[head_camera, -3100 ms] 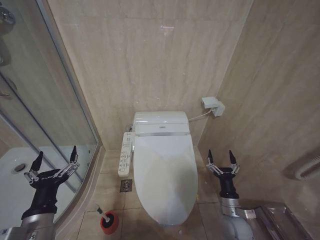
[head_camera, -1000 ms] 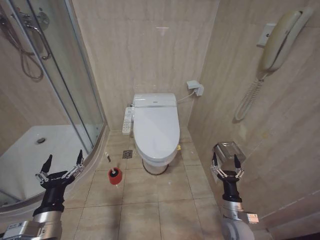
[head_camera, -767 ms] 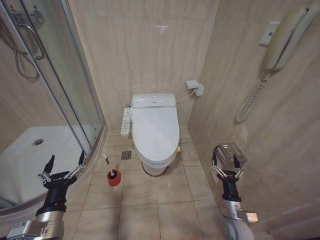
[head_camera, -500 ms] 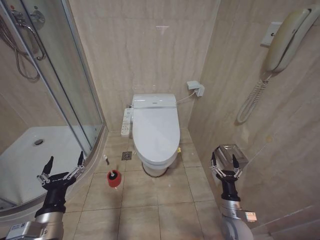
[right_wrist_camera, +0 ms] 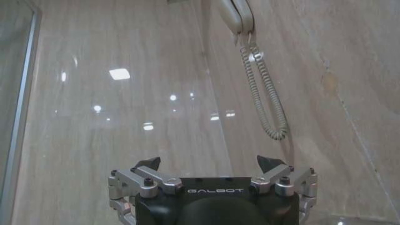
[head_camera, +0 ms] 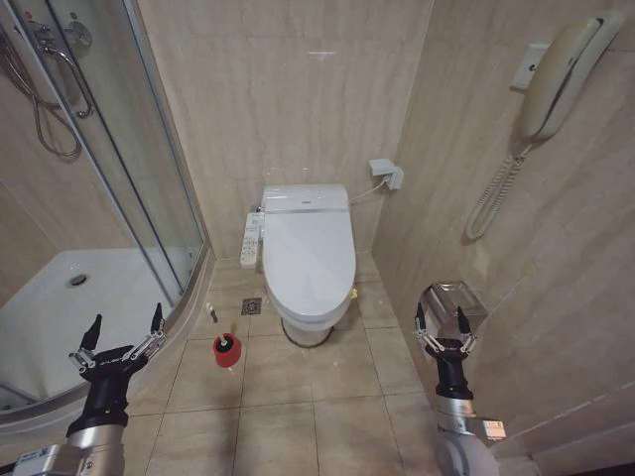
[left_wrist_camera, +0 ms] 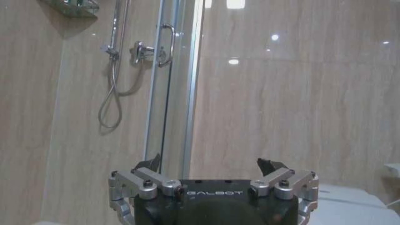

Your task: Open the toilet lid, clean the toilet bowl with a toilet brush, close the toilet lid, and flush.

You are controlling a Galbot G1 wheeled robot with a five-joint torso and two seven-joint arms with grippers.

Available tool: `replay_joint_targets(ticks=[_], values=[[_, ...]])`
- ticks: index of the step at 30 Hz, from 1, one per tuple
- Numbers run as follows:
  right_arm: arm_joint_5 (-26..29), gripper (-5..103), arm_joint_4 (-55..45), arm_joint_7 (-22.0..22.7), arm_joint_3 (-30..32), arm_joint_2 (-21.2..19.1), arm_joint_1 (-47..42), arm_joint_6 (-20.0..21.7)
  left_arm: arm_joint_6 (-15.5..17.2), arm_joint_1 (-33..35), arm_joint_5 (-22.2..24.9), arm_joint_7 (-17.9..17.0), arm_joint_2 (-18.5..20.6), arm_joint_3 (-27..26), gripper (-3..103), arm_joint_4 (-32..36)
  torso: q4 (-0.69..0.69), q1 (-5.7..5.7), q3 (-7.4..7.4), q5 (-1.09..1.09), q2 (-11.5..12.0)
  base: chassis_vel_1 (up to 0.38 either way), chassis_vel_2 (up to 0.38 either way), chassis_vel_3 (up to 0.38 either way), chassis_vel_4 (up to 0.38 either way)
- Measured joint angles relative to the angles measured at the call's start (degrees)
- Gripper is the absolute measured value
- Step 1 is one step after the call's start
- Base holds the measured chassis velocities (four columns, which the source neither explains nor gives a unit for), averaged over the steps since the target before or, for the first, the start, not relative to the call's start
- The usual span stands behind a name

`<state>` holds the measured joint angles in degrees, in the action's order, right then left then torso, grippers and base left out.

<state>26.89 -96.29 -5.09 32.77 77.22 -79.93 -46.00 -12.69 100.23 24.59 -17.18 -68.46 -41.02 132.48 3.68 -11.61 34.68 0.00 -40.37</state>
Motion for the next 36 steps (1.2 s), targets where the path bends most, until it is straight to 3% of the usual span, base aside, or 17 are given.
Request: replay_joint_targets(ticks=[6, 9, 16, 20, 21, 25, 29, 33, 36], values=[[0.0, 100, 0.0, 0.5, -0.3, -0.6, -0.6, -0.2, -1.5, 0.2, -0.1, 1.6, -1.2, -0.9, 100, -0.4, 0.00, -0.01, 0.00, 0.00, 0.0, 0.000, 0.000, 0.000, 0.000], [-1.3, 100, -1.4, 3.8, -0.8, -0.9, -2.0, 1.3, -4.8, 0.9, -0.8, 6.7, -2.5, -2.2, 100, -1.2, -0.01, -0.02, 0.00, 0.00, 0.0, 0.000, 0.000, 0.000, 0.000], [-3.0, 100, -5.1, 3.4, -0.8, -3.9, -5.2, 3.5, -8.8, 1.1, 0.2, 12.1, -3.1, -5.1, 100, -3.4, -0.03, -0.02, 0.00, -0.02, 0.0, 0.000, 0.000, 0.000, 0.000], [-4.0, 100, -6.7, 3.5, -0.4, -4.7, -6.9, 4.5, -9.2, 0.5, 0.4, 12.8, -2.9, -5.1, 100, -4.2, -0.04, -0.01, 0.00, -0.01, 0.0, 0.000, 0.000, 0.000, 0.000], [-5.6, 100, -9.4, 4.7, 0.2, -6.4, -10.1, 6.8, -9.3, -0.4, 0.8, 13.7, -2.4, -4.6, 100, -5.5, 0.06, -0.01, 0.00, 0.02, 0.0, 0.000, 0.000, 0.000, 0.000], [-6.3, 100, -13.4, 7.7, -0.5, -10.0, -12.0, 11.3, -9.3, 0.4, 1.1, 14.5, -2.4, -5.2, 100, -5.6, -0.02, -0.01, 0.00, 0.00, 0.0, 0.000, 0.000, 0.000, 0.000], [-7.3, 100, -16.5, 12.9, -1.3, -14.3, -14.3, 18.0, -7.1, 1.6, -0.2, 13.5, -1.7, -5.5, 100, -4.3, 0.00, -0.01, 0.00, -0.01, 0.0, 0.000, 0.000, 0.000, 0.000], [-6.3, 100, -17.6, 15.5, -1.5, -15.8, -14.4, 21.3, -4.2, 1.7, -0.8, 11.3, -1.5, -5.3, 100, -3.4, 0.01, -0.01, 0.00, -0.01, 0.0, 0.000, 0.000, 0.000, 0.000], [-4.6, 100, -19.0, 17.4, -1.4, -17.0, -14.1, 25.3, 1.3, 1.5, -1.4, 7.7, -1.7, -4.4, 100, -1.9, -0.01, -0.01, 0.01, -0.01, 0.0, 0.000, 0.000, 0.000, 0.000]])
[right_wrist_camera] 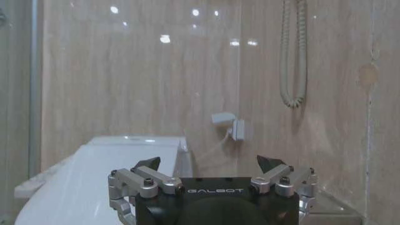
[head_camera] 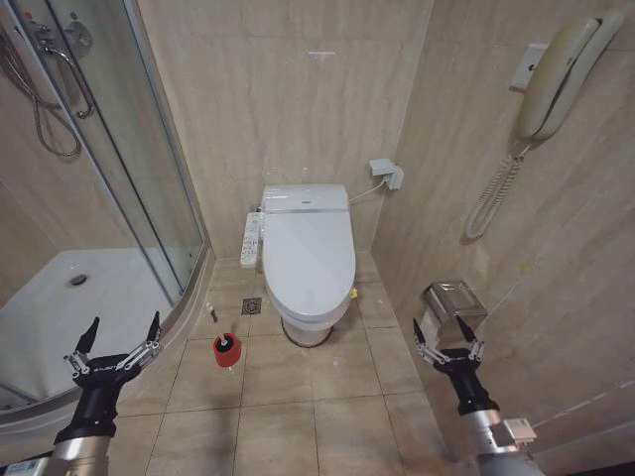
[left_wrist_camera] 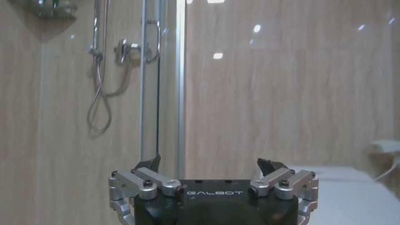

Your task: Open the toilet lid, clean the toilet bowl with a toilet brush, close the toilet lid, and flush.

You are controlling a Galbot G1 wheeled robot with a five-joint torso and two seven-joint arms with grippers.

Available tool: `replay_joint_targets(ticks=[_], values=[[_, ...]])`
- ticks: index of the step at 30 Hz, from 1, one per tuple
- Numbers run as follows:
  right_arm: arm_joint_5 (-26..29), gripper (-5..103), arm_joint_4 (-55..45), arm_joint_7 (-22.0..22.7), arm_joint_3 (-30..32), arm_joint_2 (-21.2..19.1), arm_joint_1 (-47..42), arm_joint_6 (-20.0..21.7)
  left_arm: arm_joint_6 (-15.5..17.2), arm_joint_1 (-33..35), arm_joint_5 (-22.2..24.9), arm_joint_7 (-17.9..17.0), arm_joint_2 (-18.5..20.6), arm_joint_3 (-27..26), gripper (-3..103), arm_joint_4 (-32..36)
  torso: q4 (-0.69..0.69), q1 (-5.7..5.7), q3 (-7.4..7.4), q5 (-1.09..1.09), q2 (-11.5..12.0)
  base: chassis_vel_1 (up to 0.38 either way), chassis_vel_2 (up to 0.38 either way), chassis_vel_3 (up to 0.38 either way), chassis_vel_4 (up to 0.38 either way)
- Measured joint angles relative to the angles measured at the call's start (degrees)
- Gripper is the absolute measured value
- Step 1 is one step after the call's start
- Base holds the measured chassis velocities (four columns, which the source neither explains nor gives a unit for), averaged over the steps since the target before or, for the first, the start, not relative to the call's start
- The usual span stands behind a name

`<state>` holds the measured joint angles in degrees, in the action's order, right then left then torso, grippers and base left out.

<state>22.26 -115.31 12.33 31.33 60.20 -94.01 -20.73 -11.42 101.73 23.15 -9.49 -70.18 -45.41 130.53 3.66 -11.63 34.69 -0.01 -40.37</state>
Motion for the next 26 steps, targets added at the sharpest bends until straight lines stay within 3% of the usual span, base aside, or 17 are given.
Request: replay_joint_targets(ticks=[7, 21, 26], values=[[0.8, 100, -2.2, -1.5, 0.9, -0.1, 0.0, -0.2, 3.3, 0.0, -0.6, -1.1, -1.0, 0.7, 100, 2.5, 0.00, 0.00, 0.00, 0.00, 0.0, 0.000, 0.000, 0.000, 0.000], [0.3, 100, -1.7, -3.4, 0.7, -0.9, -0.3, -0.4, 2.9, 0.2, -1.6, -0.4, -2.3, 1.6, 100, 2.5, 0.00, 0.00, 0.00, 0.00, 0.0, 0.000, 0.000, 0.000, 0.000], [0.2, 100, -1.4, -3.4, 0.7, -0.5, -0.4, -0.2, 4.2, 0.1, -0.5, -0.9, -1.9, 2.6, 100, 1.8, 0.00, 0.00, 0.00, 0.01, 0.0, 0.000, 0.000, 0.000, 0.000]])
